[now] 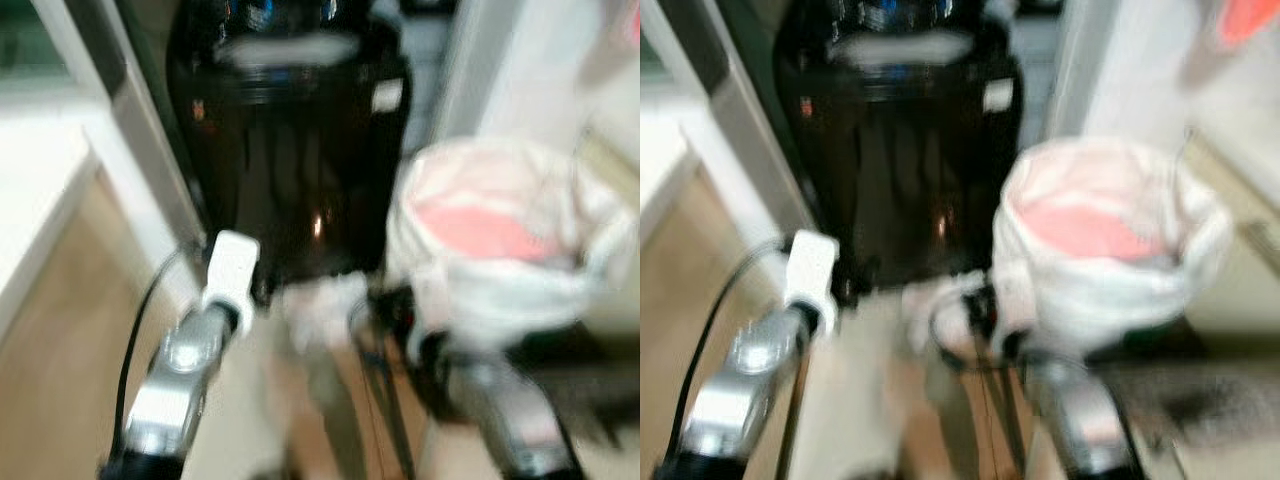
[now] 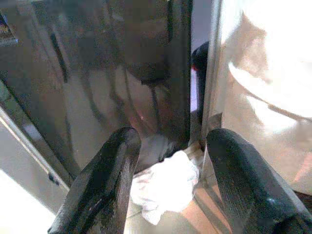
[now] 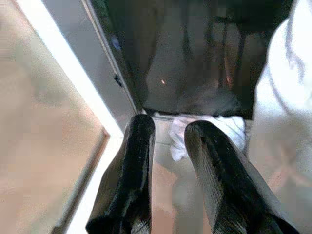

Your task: Clothes washing

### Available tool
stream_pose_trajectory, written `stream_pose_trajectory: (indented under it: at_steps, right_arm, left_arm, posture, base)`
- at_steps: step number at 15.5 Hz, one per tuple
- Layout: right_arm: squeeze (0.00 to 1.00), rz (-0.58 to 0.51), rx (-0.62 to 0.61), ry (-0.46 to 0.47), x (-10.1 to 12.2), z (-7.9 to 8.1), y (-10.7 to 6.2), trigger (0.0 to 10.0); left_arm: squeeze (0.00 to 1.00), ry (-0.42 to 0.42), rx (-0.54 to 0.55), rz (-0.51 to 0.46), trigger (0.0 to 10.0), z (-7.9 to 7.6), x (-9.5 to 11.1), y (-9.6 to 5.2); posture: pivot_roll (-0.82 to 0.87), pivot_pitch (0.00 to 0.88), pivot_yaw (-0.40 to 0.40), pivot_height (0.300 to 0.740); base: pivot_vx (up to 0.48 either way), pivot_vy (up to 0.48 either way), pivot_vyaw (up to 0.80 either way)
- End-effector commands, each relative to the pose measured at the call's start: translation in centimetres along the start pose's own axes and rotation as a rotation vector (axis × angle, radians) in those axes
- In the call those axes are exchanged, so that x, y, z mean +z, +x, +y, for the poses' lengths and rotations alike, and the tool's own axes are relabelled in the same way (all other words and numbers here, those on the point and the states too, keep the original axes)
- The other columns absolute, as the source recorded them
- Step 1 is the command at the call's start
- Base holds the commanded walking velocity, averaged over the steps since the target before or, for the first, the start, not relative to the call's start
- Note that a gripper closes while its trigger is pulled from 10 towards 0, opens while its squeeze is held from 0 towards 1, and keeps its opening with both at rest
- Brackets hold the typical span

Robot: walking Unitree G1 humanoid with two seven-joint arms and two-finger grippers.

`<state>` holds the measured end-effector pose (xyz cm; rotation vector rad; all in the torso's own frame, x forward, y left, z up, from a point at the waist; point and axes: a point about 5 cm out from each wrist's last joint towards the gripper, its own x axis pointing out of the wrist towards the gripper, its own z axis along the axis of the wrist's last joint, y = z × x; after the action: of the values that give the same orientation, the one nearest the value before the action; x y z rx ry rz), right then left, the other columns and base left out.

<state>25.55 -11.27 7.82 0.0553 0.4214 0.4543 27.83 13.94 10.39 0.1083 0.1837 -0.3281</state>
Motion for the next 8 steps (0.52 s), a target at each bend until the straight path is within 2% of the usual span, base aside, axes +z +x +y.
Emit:
stream_pose_trajectory:
  at_steps: [1, 5, 7, 8]
  right_arm:
    - [0.0, -0.001, -0.024, -0.007, -0.03, -0.67, -0.23, 10.0]
    - [0.0, 0.003, -0.019, -0.026, 0.17, -1.23, -0.25, 10.0]
    - [0.0, 0.002, 0.009, -0.067, 0.28, -1.26, -0.35, 10.0]
    - [0.0, -0.005, 0.033, -0.066, 0.33, -1.05, -0.36, 10.0]
  left_arm:
    - [0.0, -0.006, -0.007, -0.001, 10.0, -0.28, -0.08, 0.05]
    - [0.0, -0.026, -0.009, -0.012, 10.0, -0.4, -0.12, 0.04]
    - [0.0, -0.061, 0.013, -0.013, 10.0, -0.27, -0.42, -0.2]
    - [0.0, -0.071, 0.021, -0.016, 10.0, -0.18, -0.44, -0.39]
  posture:
    - [0.05, 0.0, 0.036, 0.74]
    - [0.06, 0.0, 0.019, 0.74]
    - [0.06, 0.0, 0.018, 0.74]
    - [0.06, 0.0, 0.018, 0.74]
  base:
    - [-0.435, 0.0, 0.0]
    - [-0.397, 0.0, 0.0]
    - [0.0, 0.0, 0.0]
    - [0.0, 0.0, 0.57]
